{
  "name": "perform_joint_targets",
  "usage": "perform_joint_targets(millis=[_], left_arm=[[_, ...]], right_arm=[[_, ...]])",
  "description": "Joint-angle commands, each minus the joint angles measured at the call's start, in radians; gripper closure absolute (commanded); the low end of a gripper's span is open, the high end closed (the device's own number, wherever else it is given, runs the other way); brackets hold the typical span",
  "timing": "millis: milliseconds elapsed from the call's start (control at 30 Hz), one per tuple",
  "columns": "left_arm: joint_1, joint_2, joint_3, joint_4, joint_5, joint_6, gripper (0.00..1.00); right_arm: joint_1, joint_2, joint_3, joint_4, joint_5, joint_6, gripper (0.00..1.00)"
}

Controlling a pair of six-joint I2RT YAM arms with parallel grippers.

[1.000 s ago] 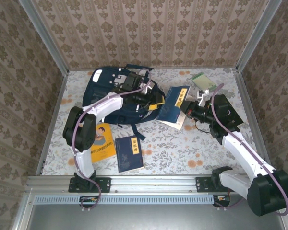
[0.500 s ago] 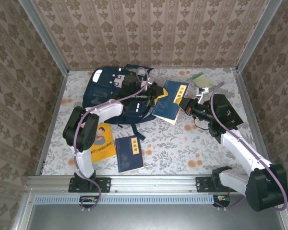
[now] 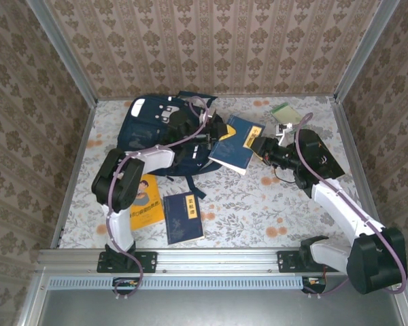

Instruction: Pack the student bag

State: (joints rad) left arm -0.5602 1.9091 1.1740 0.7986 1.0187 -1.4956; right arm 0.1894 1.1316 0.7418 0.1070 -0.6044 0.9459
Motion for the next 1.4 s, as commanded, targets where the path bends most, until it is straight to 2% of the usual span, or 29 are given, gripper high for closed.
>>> perform_joint_targets(millis=[0,67,100,167,233,333,400,467,567,633,700,800,967,1167,1300,1367], left_arm=[[0.034,-0.16,0.09,-0.524,0.003,0.516,1.0],[0.01,-0.219,0.232,-1.037,-0.153,0.945,1.0],[-0.017,-0.231,0.298,-1.205,-0.244,1.121,1.0],[-0.047,-0.246,0.352,-1.338,-0.355,1.291,1.0],[-0.049,-0.273,0.336,-1.332,-0.369,1.351,1.0],[-0.058,-0.374,0.219,-1.212,-0.328,1.502,1.0],[-0.085,-0.472,0.131,-1.153,-0.359,1.656,1.0],[-0.09,-0.527,0.098,-1.148,-0.365,1.745,1.0],[-0.072,-0.548,0.117,-1.2,-0.319,1.817,1.0],[-0.067,-0.554,0.128,-1.234,-0.292,1.862,1.0],[-0.067,-0.575,0.118,-1.237,-0.265,1.892,1.0],[-0.06,-0.614,0.079,-1.206,-0.219,1.912,1.0],[-0.061,-0.65,0.042,-1.207,-0.129,1.967,1.0],[-0.066,-0.662,0.029,-1.222,-0.089,2.005,1.0],[-0.069,-0.648,0.044,-1.231,-0.087,2.006,1.0],[-0.07,-0.637,0.054,-1.237,-0.105,2.0,1.0]], right_arm=[[-0.005,-0.047,0.08,-0.217,0.111,-0.167,0.3],[-0.005,-0.056,0.12,-0.295,0.155,-0.232,0.27],[-0.003,-0.059,0.15,-0.34,0.193,-0.265,0.27],[0.002,-0.062,0.196,-0.4,0.263,-0.341,0.28],[0.005,-0.073,0.217,-0.388,0.281,-0.418,0.29],[0.032,-0.127,0.181,-0.243,0.282,-0.578,0.29],[0.066,-0.156,0.174,-0.183,0.26,-0.768,0.25],[0.081,-0.147,0.209,-0.221,0.193,-0.956,0.23],[0.102,-0.129,0.251,-0.297,0.068,-1.174,0.21],[0.122,-0.115,0.259,-0.323,-0.051,-1.27,0.21],[0.147,-0.087,0.279,-0.374,-0.116,-1.347,0.21],[0.182,-0.061,0.29,-0.402,-0.126,-1.405,0.2],[0.209,-0.06,0.26,-0.315,-0.09,-1.38,0.2],[0.234,-0.039,0.271,-0.293,-0.065,-1.375,0.22],[0.274,-0.003,0.296,-0.342,-0.073,-1.389,0.3],[0.29,0.015,0.307,-0.36,-0.081,-1.389,0.39]])
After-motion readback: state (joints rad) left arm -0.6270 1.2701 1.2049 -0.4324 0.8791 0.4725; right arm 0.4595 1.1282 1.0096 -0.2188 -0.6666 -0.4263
